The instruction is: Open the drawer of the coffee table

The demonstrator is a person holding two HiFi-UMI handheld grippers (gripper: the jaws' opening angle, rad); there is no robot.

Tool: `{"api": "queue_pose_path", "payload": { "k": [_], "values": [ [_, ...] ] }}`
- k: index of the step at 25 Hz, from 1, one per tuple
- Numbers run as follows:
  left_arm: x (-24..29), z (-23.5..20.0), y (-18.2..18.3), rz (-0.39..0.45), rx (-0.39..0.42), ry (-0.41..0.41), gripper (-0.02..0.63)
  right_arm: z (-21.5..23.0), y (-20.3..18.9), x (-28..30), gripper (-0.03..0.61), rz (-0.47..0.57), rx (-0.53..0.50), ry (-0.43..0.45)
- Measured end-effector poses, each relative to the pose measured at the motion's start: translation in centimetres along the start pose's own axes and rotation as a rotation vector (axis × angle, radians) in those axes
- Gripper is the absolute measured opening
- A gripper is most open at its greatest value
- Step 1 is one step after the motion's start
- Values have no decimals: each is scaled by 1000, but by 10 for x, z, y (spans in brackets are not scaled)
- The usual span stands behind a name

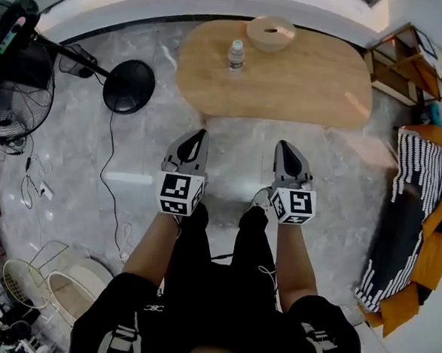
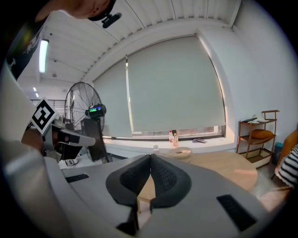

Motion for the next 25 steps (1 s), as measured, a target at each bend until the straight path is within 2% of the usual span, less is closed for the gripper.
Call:
{"api": "queue_pose_path", "payload": {
  "k": [5, 9, 15, 21, 25],
  "values": [
    [35, 19, -63, 0, -62, 88, 21, 27, -61, 33, 15, -24, -39, 96],
    [61, 31, -117, -5, -100, 117, 21, 38, -119, 57, 15, -63, -83, 145],
    [129, 9, -195, 26, -28, 121, 21, 44, -204, 117, 15, -25, -134, 193],
    [179, -25, -274, 152, 43, 163, 21, 40, -274, 172, 15, 74, -272, 211],
    [194, -42, -316, 200, 57, 181, 21, 32, -311, 194, 15, 131, -284, 222]
  ]
}}
Point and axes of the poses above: the fingertips, and each gripper's own axes: x forward along the fingers, z to its right, y out of its top, the point moved 7 cm from there along -x, backward along the fingers, and after that the axes turned 13 degrees about -z, right-handed, at the moved point
